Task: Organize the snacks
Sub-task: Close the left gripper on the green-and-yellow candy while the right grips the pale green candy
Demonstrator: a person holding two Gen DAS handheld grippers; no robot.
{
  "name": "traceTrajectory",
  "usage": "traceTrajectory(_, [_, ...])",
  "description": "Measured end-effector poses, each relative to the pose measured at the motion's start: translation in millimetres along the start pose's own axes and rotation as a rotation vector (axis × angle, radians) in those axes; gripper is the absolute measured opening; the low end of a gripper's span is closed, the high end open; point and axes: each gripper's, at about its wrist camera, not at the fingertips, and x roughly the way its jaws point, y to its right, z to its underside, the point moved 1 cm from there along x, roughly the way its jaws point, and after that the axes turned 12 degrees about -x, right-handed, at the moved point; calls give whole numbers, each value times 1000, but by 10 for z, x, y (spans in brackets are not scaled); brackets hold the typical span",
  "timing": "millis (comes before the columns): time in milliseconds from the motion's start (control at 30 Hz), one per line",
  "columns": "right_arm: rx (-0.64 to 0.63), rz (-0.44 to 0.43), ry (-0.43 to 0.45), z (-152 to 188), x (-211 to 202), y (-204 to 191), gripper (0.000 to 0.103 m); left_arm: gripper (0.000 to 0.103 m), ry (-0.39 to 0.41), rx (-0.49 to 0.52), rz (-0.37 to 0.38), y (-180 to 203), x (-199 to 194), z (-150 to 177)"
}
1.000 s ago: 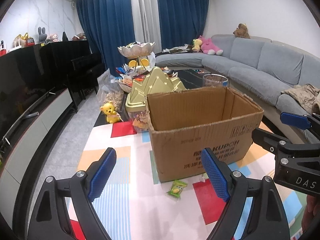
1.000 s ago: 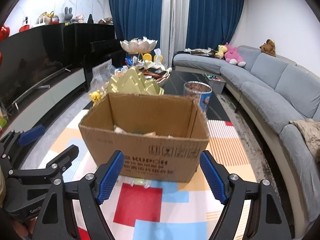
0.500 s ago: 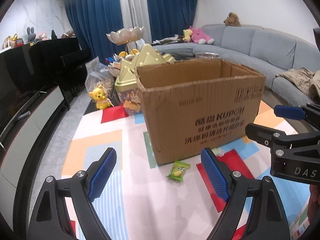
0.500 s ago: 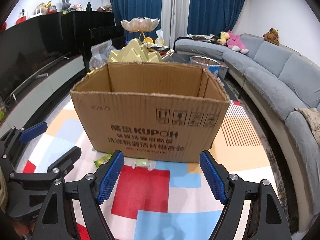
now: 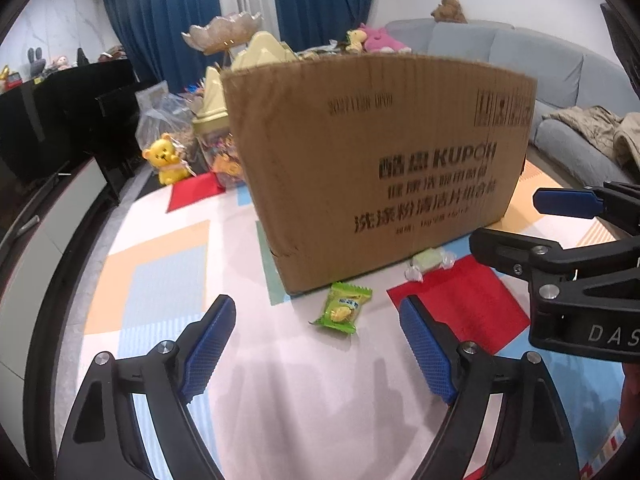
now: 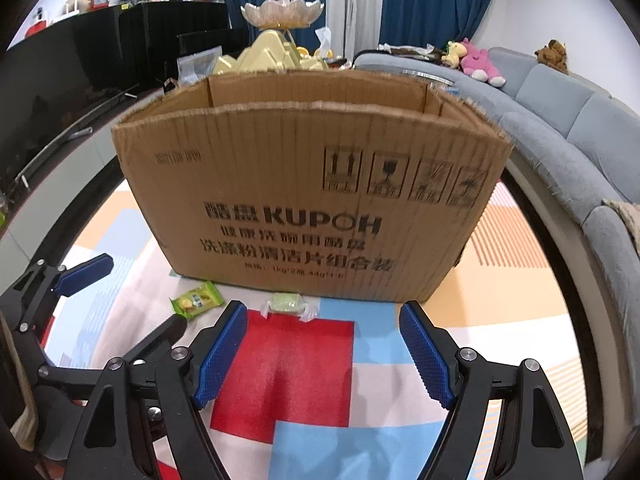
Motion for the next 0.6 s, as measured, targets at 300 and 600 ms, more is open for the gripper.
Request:
traceTrajectory(300, [12, -31, -51, 24, 314, -59, 79, 71, -73, 12, 76, -53, 266, -5])
traceTrajectory(600, [38, -38, -93, 67, 580, -63, 79, 61, -106, 27, 96, -14, 414, -7])
